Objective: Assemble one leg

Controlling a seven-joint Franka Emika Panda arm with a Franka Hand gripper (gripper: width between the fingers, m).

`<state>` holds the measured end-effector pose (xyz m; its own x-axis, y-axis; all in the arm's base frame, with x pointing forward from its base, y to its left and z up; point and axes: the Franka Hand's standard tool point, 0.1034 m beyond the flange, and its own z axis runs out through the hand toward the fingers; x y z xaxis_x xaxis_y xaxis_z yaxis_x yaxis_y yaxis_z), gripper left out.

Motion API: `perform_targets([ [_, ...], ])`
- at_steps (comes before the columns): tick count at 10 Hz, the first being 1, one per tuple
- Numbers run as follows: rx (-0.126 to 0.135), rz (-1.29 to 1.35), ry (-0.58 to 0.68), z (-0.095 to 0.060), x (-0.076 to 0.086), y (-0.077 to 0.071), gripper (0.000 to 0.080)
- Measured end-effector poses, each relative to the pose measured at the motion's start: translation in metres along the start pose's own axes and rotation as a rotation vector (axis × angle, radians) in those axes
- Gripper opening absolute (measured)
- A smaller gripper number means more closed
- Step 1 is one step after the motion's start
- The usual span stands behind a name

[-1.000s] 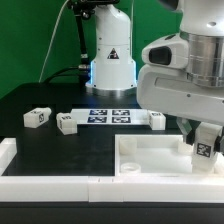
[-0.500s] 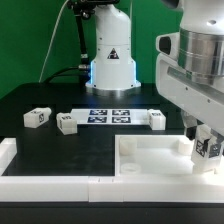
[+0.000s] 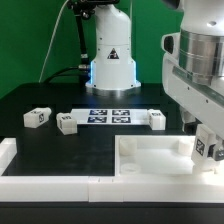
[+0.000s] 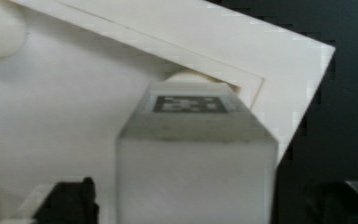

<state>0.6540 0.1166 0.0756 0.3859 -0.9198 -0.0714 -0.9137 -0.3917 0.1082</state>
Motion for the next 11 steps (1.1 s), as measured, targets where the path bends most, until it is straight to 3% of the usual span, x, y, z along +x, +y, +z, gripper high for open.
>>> perform_targets([
  [5, -0.016, -0.725, 0.037, -0.0003, -0.0109, -0.0038, 0.0649],
  [9, -0.023, -1.088, 0.033, -0.0006, -0.0044, -0.0021, 0.0649],
  [11, -0.025, -1.131, 0.030, 0.0000, -0.0031, -0.0014, 0.0649],
])
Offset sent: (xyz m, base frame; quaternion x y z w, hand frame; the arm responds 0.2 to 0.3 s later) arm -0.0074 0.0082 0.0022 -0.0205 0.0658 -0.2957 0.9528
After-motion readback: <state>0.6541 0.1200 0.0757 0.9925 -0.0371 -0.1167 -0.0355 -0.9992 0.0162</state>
